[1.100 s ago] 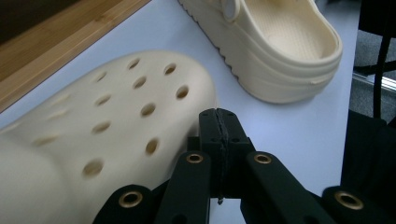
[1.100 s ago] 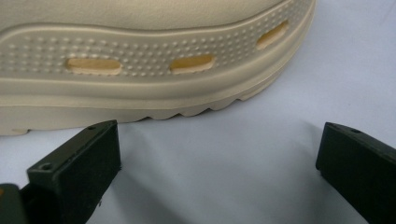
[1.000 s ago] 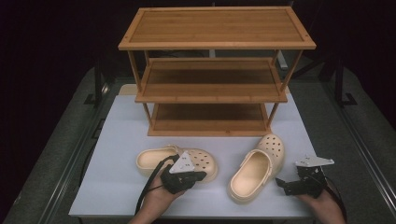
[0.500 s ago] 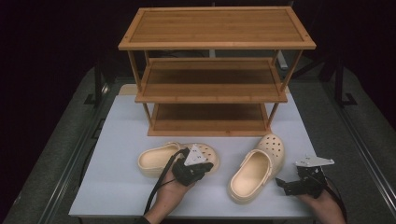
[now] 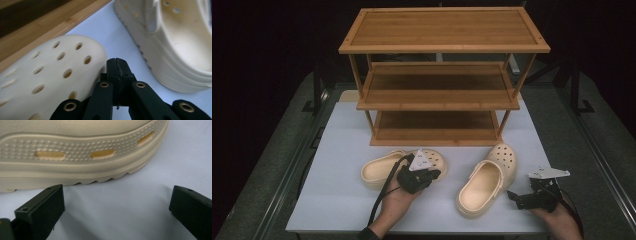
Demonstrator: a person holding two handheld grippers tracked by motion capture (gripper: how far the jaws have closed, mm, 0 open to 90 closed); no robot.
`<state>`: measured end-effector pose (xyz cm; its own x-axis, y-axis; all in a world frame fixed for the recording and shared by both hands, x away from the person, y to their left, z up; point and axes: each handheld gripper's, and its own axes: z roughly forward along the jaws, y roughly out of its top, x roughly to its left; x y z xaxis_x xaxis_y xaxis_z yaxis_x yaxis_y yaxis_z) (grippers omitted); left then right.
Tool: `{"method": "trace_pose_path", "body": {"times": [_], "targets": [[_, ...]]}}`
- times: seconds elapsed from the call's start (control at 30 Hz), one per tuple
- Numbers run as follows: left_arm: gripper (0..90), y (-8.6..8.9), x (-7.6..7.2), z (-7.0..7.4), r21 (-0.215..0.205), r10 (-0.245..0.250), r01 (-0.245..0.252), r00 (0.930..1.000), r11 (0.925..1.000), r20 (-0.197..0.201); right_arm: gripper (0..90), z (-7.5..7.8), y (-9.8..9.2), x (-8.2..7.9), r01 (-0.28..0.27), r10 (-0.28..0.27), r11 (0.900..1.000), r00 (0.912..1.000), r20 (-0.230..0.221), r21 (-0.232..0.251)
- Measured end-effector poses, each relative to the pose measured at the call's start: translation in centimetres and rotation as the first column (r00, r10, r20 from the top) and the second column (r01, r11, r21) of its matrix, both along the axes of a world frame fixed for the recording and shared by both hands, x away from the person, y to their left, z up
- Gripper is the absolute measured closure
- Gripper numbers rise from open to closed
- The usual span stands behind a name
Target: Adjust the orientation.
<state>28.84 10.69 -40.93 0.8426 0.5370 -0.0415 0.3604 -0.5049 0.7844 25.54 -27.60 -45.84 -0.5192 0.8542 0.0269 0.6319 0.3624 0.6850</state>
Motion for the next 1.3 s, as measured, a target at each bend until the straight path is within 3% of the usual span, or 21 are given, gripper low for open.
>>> {"method": "trace_pose_path", "body": {"times": [0.23,0.3,0.37,0.7,1.07,1.27,1.3], "targets": [[90.0,0.8,-0.4,1.8,-0.036,-0.040,0.039,0.9991,0.9986,-0.013,0.0,0.0,0.0,0.0,0.000,0.000,1.000,1.0000,0.000,-0.001],[90.0,1.2,-0.5,2.5,-0.040,-0.080,0.079,0.9965,0.9960,-0.025,0.0,0.0,0.0,0.0,0.000,0.000,1.000,1.0000,0.000,-0.001],[90.0,1.9,-0.6,3.6,-0.041,-0.096,0.096,0.9954,0.9946,-0.001,0.0,0.0,0.0,0.0,0.001,-0.001,1.000,1.0000,0.000,-0.001],[90.0,5.2,0.2,4.9,-0.039,-0.086,0.087,0.9961,0.9955,0.021,0.0,0.0,0.0,0.0,0.000,0.000,1.000,1.0000,0.000,0.000],[90.0,10.8,1.4,5.4,-0.021,0.003,-0.002,0.9992,0.9998,0.041,0.0,0.0,0.0,0.0,0.001,-0.001,1.000,1.0000,0.000,0.000],[90.0,14.9,2.5,4.7,0.001,0.085,-0.085,0.9950,0.9963,0.051,0.0,0.0,0.0,0.0,0.000,0.000,1.000,1.0000,0.000,0.001],[90.0,14.9,2.5,4.7,0.001,0.085,-0.085,0.9950,0.9963,0.051,0.0,0.0,0.0,0.0,0.000,0.000,1.000,1.0000,0.000,0.001]]}}
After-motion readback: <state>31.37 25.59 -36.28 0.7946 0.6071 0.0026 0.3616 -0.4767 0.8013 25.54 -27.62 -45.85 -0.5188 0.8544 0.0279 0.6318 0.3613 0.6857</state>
